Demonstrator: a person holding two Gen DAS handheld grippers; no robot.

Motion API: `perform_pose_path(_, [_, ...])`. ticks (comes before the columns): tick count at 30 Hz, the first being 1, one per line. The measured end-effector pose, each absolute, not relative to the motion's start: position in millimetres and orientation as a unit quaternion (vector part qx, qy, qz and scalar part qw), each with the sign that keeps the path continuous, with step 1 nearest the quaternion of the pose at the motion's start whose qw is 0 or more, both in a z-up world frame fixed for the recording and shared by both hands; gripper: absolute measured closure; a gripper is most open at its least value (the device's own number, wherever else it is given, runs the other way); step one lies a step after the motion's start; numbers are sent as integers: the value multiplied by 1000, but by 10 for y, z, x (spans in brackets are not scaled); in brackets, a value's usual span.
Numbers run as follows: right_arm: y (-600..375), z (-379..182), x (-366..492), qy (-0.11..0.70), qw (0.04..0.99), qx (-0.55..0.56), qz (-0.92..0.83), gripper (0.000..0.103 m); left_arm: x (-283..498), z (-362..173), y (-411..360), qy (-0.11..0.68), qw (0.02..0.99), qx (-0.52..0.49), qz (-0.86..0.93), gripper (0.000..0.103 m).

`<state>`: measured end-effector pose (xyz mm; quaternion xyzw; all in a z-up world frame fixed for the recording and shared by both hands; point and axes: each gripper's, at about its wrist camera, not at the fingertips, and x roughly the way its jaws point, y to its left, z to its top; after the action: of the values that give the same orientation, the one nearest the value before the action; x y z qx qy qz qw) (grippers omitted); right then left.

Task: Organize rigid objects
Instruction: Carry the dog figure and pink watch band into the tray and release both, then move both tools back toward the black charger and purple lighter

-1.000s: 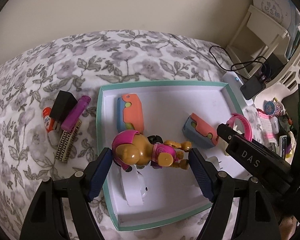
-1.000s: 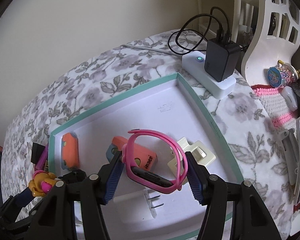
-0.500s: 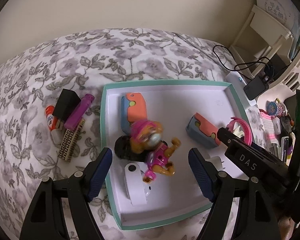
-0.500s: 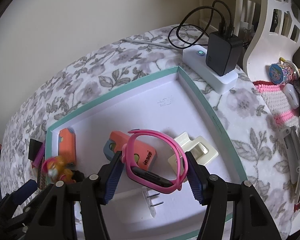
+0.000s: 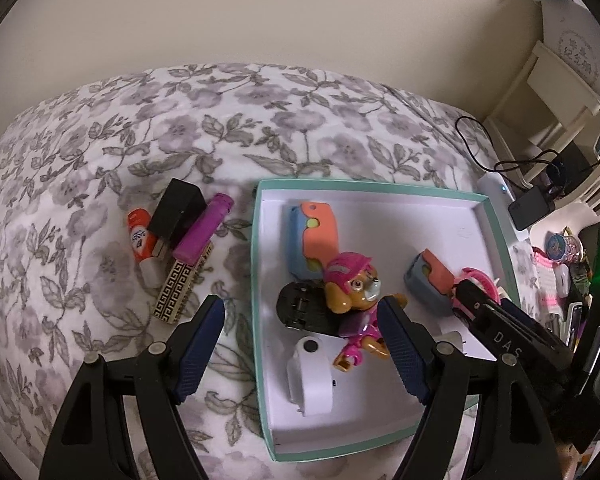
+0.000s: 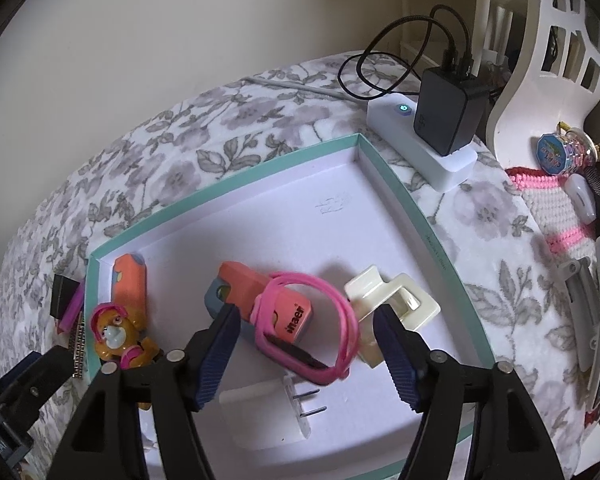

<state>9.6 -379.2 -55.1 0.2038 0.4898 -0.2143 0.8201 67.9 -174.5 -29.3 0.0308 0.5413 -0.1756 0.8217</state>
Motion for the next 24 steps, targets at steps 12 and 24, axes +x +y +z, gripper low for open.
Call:
perform_pose_path(12, [-3771,-529,129,479,829,187,-219,4,761,-366,-1584,547,824,37,-140,22])
perform_pose_path(24, [-3692,-432,130,448,849,195,-201,0,987,-351,-1190,540,836,8,-98,10])
